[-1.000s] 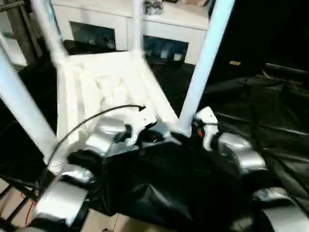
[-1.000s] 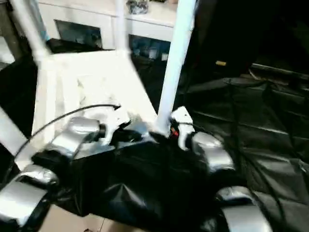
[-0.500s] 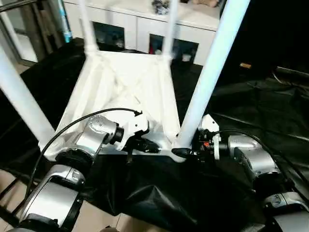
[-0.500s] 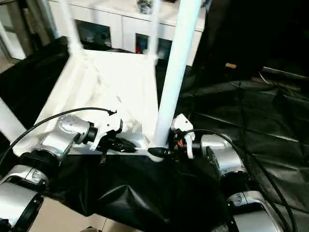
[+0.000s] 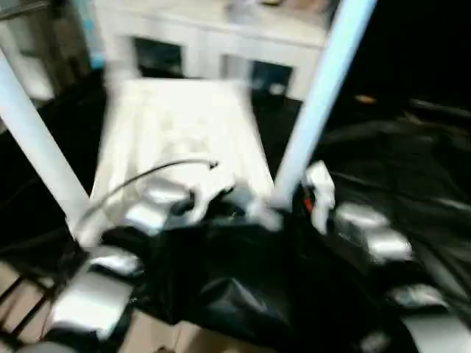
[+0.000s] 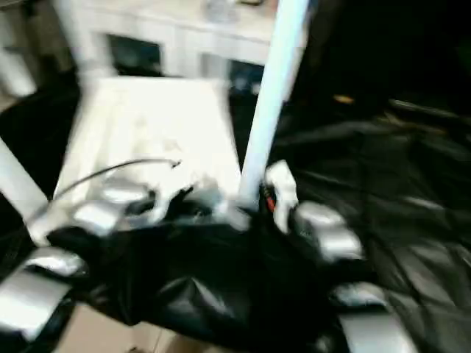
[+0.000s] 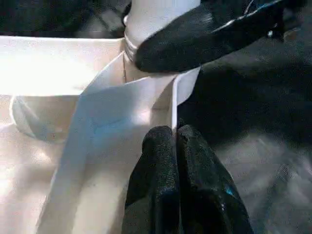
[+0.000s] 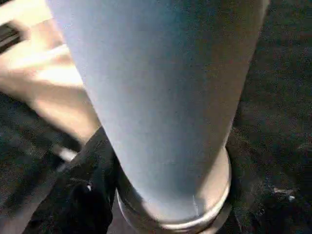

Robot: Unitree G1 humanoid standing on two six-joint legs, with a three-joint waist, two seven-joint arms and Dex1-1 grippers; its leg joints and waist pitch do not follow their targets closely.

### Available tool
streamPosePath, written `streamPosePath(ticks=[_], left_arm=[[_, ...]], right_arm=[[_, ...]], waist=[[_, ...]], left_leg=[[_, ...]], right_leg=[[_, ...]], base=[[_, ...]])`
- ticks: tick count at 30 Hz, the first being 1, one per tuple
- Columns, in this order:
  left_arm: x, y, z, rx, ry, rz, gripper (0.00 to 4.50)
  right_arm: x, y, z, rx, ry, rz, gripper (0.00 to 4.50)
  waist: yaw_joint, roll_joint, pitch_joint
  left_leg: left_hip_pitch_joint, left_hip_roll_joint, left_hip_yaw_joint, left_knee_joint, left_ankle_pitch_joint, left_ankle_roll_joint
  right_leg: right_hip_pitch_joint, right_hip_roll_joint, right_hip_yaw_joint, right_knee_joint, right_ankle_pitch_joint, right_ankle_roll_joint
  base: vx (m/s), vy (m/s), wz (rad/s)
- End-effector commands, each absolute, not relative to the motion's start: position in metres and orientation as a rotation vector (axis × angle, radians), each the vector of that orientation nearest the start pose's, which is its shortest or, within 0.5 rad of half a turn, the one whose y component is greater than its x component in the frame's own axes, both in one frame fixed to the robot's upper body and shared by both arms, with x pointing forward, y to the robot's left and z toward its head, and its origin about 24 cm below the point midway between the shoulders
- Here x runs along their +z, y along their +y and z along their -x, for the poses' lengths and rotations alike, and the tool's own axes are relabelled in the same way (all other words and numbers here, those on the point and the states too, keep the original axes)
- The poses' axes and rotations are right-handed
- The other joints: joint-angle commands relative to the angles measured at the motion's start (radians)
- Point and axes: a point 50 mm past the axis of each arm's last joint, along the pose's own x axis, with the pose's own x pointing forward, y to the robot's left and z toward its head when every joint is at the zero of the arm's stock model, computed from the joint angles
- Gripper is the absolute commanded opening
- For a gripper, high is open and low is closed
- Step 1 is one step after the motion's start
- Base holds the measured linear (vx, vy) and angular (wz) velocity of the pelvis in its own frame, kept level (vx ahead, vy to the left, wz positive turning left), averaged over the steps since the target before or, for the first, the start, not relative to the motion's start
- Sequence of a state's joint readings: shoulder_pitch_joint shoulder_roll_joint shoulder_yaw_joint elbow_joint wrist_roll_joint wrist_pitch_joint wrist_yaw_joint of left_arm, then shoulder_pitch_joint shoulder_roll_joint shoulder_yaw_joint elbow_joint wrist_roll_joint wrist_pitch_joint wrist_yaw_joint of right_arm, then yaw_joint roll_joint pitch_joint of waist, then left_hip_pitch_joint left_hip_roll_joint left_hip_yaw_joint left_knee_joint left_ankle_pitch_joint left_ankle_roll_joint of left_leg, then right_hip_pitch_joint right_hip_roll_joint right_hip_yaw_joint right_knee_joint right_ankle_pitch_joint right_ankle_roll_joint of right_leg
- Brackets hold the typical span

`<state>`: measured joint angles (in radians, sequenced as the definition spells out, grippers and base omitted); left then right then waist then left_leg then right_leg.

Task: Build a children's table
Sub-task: Rotate leg to tighten

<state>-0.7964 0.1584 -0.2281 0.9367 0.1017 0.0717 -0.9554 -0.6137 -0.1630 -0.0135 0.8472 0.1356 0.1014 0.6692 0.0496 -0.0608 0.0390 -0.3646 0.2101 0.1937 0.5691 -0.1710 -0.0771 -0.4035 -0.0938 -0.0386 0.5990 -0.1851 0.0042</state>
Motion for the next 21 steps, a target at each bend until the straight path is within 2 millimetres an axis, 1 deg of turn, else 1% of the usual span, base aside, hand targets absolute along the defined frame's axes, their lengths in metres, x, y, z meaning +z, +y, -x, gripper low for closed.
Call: streamPosePath(ticks=[1,2,3,4,6,7,8,10,12,13,14,15,16,18,20,21], left_arm=[[0.046,0.077,-0.349,-1.110,0.444,-0.325,0.00],[0.043,0.065,-0.347,-1.092,0.446,-0.318,0.00],[0.043,0.061,-0.346,-1.089,0.445,-0.317,0.00],[0.042,0.057,-0.345,-1.098,0.443,-0.315,0.00],[0.042,0.054,-0.344,-1.112,0.438,-0.319,0.00],[0.042,0.053,-0.344,-1.115,0.436,-0.321,0.00],[0.042,0.055,-0.342,-1.147,0.433,-0.327,0.00],[0.042,0.056,-0.341,-1.165,0.431,-0.324,0.00],[0.043,0.059,-0.339,-1.196,0.425,-0.321,0.00],[0.043,0.061,-0.338,-1.219,0.426,-0.322,0.00],[0.043,0.067,-0.336,-1.263,0.427,-0.332,0.00],[0.043,0.067,-0.336,-1.263,0.427,-0.332,0.00],[0.043,0.073,-0.335,-1.291,0.429,-0.341,0.00],[0.044,0.075,-0.333,-1.329,0.420,-0.341,0.00],[0.046,0.080,-0.329,-1.392,0.424,-0.330,0.00],[0.046,0.083,-0.327,-1.430,0.426,-0.331,0.00]], right_arm=[[0.011,-0.124,-0.336,0.660,0.420,-0.067,2.69],[0.008,-0.112,-0.338,0.602,0.428,-0.057,2.69],[0.007,-0.108,-0.338,0.592,0.426,-0.048,2.69],[0.007,-0.103,-0.339,0.590,0.415,-0.029,2.69],[0.009,-0.097,-0.338,0.628,0.391,-0.013,2.69],[0.010,-0.096,-0.338,0.639,0.386,-0.012,3.24],[0.013,-0.098,-0.339,0.660,0.372,-0.046,3.38],[0.016,-0.100,-0.340,0.681,0.360,-0.050,3.44],[0.019,-0.102,-0.340,0.718,0.341,-0.029,3.73],[0.022,-0.104,-0.339,0.771,0.330,-0.001,3.82],[0.025,-0.108,-0.334,0.885,0.314,0.033,3.82],[0.025,-0.108,-0.334,0.885,0.314,0.033,3.82],[0.028,-0.112,-0.329,0.972,0.306,0.048,3.82],[0.029,-0.115,-0.328,1.002,0.302,0.067,3.82],[0.030,-0.121,-0.324,1.060,0.308,0.062,3.82],[0.032,-0.124,-0.321,1.105,0.314,0.047,3.82]], waist=[[-0.001,0.006,-0.050],[0.000,0.011,-0.050],[-0.003,0.010,-0.049],[-0.004,0.008,-0.050],[-0.005,0.009,-0.051],[-0.006,0.009,-0.052],[-0.007,0.010,-0.051],[-0.008,0.010,-0.052],[-0.008,0.010,-0.053],[-0.007,0.011,-0.054],[-0.007,0.010,-0.055],[-0.006,0.009,-0.055],[-0.005,0.010,-0.058],[-0.004,0.009,-0.059],[-0.004,0.011,-0.061],[-0.004,0.010,-0.060]], left_leg=[[0.014,0.018,-0.009,-0.070,-0.320,-0.008],[0.014,0.019,-0.008,-0.070,-0.315,-0.008],[0.014,0.019,-0.007,-0.071,-0.316,-0.009],[0.012,0.018,-0.009,-0.072,-0.313,-0.012],[0.013,0.018,-0.008,-0.071,-0.316,-0.008],[0.010,0.017,-0.009,-0.071,-0.316,-0.003],[0.011,0.018,-0.008,-0.071,-0.319,0.002],[0.010,0.018,-0.008,-0.071,-0.316,0.010],[0.008,0.018,-0.008,-0.070,-0.299,0.017],[0.008,0.019,-0.007,-0.068,-0.287,0.025],[0.007,0.019,-0.006,-0.066,-0.269,0.033],[0.005,0.018,-0.006,-0.066,-0.262,0.041],[0.004,0.020,-0.005,-0.062,-0.230,0.060],[0.003,0.019,-0.005,-0.060,-0.208,0.072],[0.007,0.022,-0.002,-0.057,-0.175,0.090],[0.007,0.021,-0.001,-0.057,-0.173,0.096]], right_leg=[[0.031,-0.041,0.026,-0.085,-0.319,-0.182],[0.030,-0.041,0.027,-0.084,-0.310,-0.184],[0.028,-0.040,0.028,-0.084,-0.304,-0.185],[0.032,-0.039,0.025,-0.083,-0.305,-0.183],[0.030,-0.039,0.025,-0.084,-0.295,-0.184],[0.033,-0.038,0.025,-0.083,-0.285,-0.184],[0.032,-0.037,0.025,-0.083,-0.278,-0.187],[0.034,-0.037,0.026,-0.082,-0.265,-0.192],[0.037,-0.038,0.025,-0.079,-0.235,-0.200],[0.039,-0.037,0.025,-0.077,-0.209,-0.207],[0.040,-0.037,0.025,-0.073,-0.176,-0.216],[0.042,-0.036,0.024,-0.072,-0.163,-0.219],[0.046,-0.037,0.025,-0.065,-0.101,-0.236],[0.049,-0.036,0.024,-0.060,-0.062,-0.248],[0.050,-0.037,0.023,-0.052,0.006,-0.284],[0.050,-0.035,0.023,-0.053,0.011,-0.288]], base=[[0.000,0.000,0.00],[0.000,0.000,0.00],[0.000,0.000,0.00],[0.000,0.000,0.00],[0.000,0.000,0.00],[0.000,0.000,0.00],[0.000,0.000,0.00],[0.000,0.000,0.00],[0.000,0.000,0.00],[0.000,0.000,0.00],[0.000,0.000,0.00],[0.000,0.000,0.00],[0.000,0.000,0.00],[0.000,0.000,0.00],[0.000,0.000,0.00],[0.000,0.000,0.00]])
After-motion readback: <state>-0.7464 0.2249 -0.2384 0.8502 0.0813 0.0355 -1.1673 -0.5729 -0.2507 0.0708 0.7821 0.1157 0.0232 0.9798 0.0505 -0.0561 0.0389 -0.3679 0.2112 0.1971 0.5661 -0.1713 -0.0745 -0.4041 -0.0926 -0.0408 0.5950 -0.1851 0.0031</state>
